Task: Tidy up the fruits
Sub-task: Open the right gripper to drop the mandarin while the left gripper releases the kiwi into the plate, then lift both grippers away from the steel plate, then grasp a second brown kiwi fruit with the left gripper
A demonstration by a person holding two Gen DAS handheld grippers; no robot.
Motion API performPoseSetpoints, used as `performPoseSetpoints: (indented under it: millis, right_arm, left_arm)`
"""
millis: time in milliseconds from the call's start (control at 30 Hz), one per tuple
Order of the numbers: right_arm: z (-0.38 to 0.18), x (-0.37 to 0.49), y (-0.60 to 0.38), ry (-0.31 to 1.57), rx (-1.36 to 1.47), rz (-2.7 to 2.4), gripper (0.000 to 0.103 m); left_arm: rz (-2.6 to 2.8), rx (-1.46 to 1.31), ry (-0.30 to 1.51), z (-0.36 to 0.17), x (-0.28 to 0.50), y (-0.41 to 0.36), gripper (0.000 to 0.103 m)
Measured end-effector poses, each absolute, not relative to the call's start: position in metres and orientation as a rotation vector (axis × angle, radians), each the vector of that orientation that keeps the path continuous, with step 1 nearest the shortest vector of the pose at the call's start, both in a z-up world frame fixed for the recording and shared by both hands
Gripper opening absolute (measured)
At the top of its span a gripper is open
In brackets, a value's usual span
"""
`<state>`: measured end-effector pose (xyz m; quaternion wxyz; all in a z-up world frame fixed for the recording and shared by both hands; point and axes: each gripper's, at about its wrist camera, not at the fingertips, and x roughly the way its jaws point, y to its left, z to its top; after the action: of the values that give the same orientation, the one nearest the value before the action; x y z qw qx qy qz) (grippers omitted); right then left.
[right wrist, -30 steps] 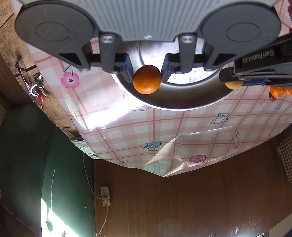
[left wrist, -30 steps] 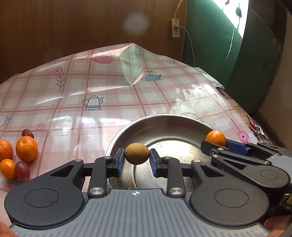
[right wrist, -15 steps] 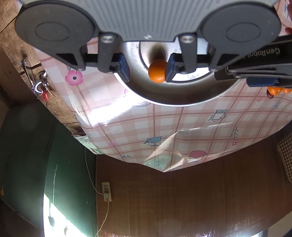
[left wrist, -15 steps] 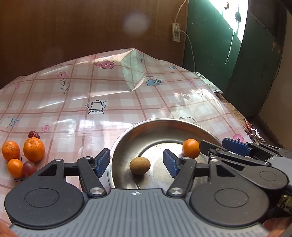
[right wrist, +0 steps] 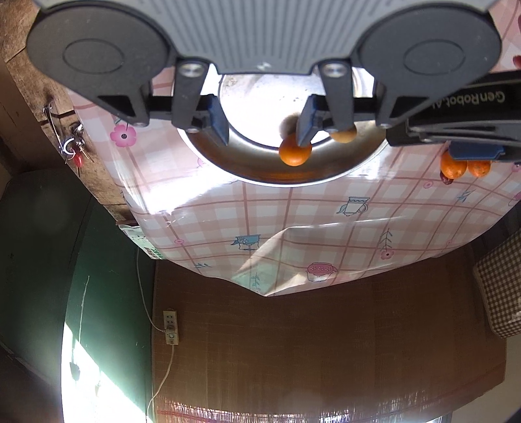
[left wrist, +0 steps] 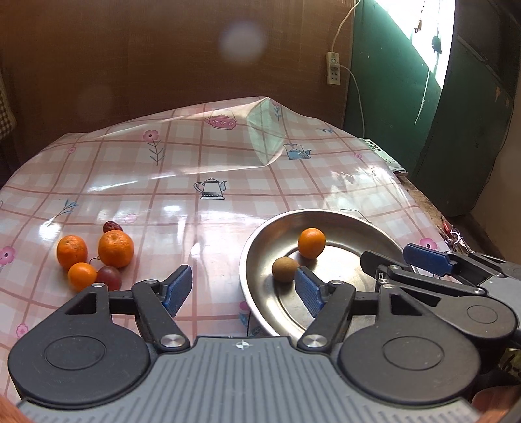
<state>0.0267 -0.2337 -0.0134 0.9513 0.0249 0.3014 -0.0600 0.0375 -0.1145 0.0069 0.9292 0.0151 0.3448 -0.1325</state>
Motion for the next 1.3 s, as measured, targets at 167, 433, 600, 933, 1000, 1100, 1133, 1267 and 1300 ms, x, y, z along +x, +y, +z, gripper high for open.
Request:
performPoseSetpoints:
  millis: [167,433,600,933,1000,1100,1133,1267,1300]
  right_arm:
    - [-0.011,0.021,-0.217,0.611,0.033,-0.083,0.048]
    - [-0.014,0.014,-0.185,0.620,0.012,-0.015,0.048]
    - [-0.015,0.013,-0.164,0.620,-0.004,0.040,0.048]
    - [-0.022,0.006,-0.128,0.630,-0.050,0.150,0.048]
    - [-0.023,0.006,-0.125,0.632,-0.053,0.158,0.048]
    - [-0.023,0.007,-0.122,0.634,-0.053,0.162,0.048]
    - [-0.024,0.008,-0.121,0.636,-0.053,0.162,0.048]
    - [-0.025,0.008,-0.120,0.640,-0.055,0.164,0.048]
    - [-0.025,0.009,-0.120,0.641,-0.057,0.162,0.048]
  left_arm:
    - [-0.241,0.025,0.700,0.007,0.026,-0.097,0.084]
    - [-0.179,0.004,0.699,0.003,0.011,-0.065,0.084]
    - [-0.135,-0.010,0.688,0.001,-0.001,-0.043,0.084]
    - [0.000,-0.018,0.672,-0.018,-0.027,0.008,0.086]
    - [0.025,-0.028,0.696,-0.025,-0.025,0.017,0.086]
    - [0.045,-0.035,0.714,-0.031,-0.026,0.031,0.084]
    - [0.046,-0.034,0.716,-0.033,-0.025,0.033,0.082]
    - [0.044,-0.034,0.730,-0.040,-0.019,0.039,0.073]
    - [0.041,-0.033,0.734,-0.042,-0.017,0.039,0.065]
